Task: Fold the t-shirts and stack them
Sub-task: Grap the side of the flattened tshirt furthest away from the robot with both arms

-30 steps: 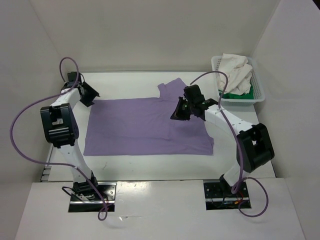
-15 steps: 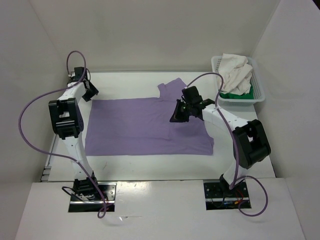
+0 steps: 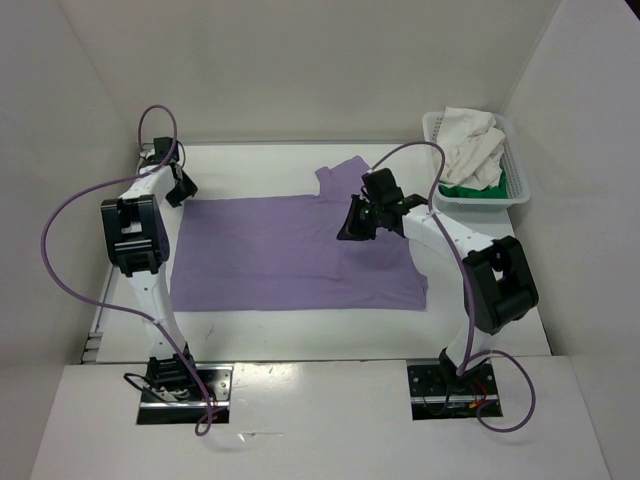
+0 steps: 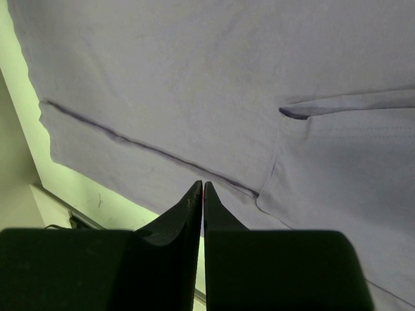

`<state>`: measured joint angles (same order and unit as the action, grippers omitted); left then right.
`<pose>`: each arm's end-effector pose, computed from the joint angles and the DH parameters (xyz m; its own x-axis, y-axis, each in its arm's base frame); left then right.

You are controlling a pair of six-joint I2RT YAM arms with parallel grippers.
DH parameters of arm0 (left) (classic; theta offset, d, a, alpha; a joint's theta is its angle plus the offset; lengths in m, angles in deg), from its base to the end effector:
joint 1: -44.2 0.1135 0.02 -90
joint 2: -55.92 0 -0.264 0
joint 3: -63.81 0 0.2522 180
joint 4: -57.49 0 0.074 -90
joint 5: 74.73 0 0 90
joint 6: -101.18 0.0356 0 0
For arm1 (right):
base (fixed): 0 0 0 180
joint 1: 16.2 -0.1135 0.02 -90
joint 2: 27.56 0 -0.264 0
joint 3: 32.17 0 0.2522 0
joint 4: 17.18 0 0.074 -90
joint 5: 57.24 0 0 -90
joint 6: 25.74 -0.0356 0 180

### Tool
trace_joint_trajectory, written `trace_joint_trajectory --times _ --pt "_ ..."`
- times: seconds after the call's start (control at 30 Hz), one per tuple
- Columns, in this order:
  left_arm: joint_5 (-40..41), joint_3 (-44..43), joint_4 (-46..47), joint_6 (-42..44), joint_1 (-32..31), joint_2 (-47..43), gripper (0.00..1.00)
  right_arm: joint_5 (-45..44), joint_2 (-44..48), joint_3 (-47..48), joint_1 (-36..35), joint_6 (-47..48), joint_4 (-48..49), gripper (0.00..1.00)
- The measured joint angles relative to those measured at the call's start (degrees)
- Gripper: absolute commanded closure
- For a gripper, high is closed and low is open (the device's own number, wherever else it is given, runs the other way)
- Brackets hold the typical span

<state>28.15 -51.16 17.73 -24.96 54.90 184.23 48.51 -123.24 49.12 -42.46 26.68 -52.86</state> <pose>0.4843 0.0996 0.1755 -0.4503 -0.6702 -0.5900 -0.7158 0.6659 -0.2101 0.3185 0.1679 0.2305 -0.9000 0.2105 -0.3817 -0.0419 0.8299 0.5564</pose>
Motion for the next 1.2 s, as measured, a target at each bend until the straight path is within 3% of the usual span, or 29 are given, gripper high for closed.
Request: trace_joint_trajectory --times 0.13,0.27,0.37,0.5,0.7,0.93,1.2 --pt "0.1 -0.6 0.1 0.1 -0.2 1.0 0.60 0.0 -1.0 1.3 0.0 0.0 0.1 0.87" --pt "0.1 -0.8 0.1 0.2 -0.3 1.3 0.77 0.0 -3.4 5.0 0.7 -0.3 0.1 0.71" --pt "0.1 -0.8 0.1 0.3 -0.3 1.3 0.87 -0.9 -7.7 11.0 1.7 -0.3 0.1 0.59" --pt "0.3 -0.8 0.0 0.4 -0.3 1.3 0.97 -4.6 -16.7 22.4 4.4 0.4 0.5 0.52" --pt "0.4 -0.6 0.1 0.3 -0.3 1.2 1.00 -12.4 -34.8 45.1 10.9 3.5 -2.0 0.42" --pt "0.3 2.3 0.6 0.1 -0.3 -0.6 1.00 -21.2 -63.3 87.7 13.5 8.9 -12.4 0.39" --pt "0.1 4.1 0.5 0.1 -0.7 -2.1 1.00 -22.4 -69.4 93.9 12.9 11.2 -12.9 0.39"
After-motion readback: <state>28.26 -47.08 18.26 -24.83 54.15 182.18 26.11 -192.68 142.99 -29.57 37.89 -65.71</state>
